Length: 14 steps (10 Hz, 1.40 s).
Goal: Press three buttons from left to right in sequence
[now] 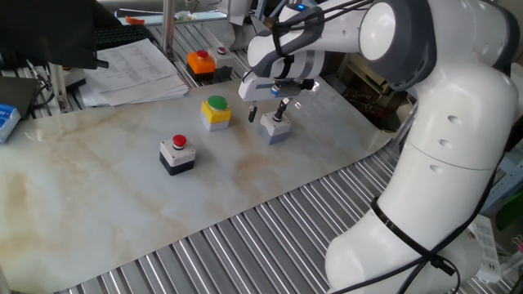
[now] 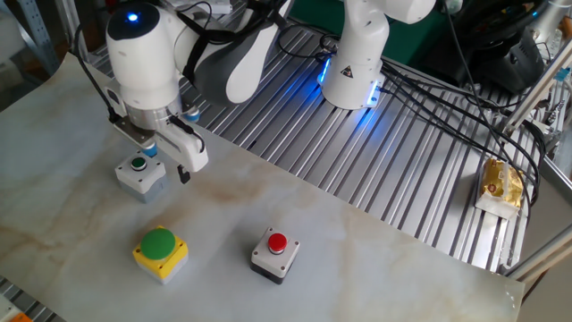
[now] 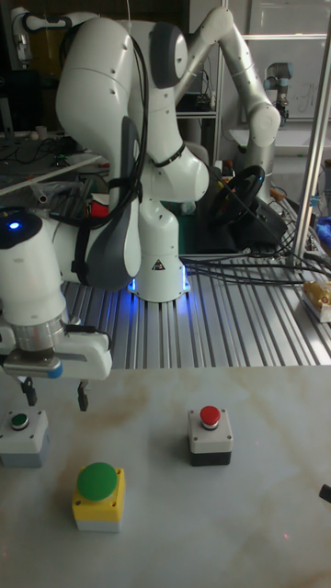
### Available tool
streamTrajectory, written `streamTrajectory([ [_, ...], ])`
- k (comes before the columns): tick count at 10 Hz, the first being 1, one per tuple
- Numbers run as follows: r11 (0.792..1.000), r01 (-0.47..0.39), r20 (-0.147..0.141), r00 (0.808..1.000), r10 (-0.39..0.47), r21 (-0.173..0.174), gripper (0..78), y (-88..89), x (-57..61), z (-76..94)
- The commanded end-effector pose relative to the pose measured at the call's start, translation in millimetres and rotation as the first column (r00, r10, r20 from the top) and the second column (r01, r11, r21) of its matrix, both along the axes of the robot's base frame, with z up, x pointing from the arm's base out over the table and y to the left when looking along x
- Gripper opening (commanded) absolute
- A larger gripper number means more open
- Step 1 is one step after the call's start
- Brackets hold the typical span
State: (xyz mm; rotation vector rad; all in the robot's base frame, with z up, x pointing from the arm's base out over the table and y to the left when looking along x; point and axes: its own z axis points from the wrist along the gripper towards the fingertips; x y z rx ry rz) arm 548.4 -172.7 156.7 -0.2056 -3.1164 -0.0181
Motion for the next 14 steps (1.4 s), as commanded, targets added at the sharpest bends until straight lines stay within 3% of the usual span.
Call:
streamTrajectory([
  [1, 0.999, -0.04, 0.037, 0.999, 0.04, 0.007, 77.5, -0.7, 0.8, 2.0],
  [2, 0.999, -0.053, 0.037, 0.998, 0.053, 0.006, 77.5, -0.7, 0.8, 2.0],
  [4, 0.974, -0.223, 0.024, 0.974, 0.224, -0.038, 77.5, -2.0, 5.0, 4.2],
  [8, 0.952, -0.305, 0.029, 0.951, 0.306, -0.038, 77.5, -13.2, 19.7, 3.8],
  [11, 0.957, -0.288, 0.029, 0.957, 0.289, -0.034, 77.5, -14.8, 23.2, 6.1],
  [14, 0.98, -0.196, 0.014, 0.981, 0.195, 0.02, 77.5, -15.3, 23.0, 6.2],
])
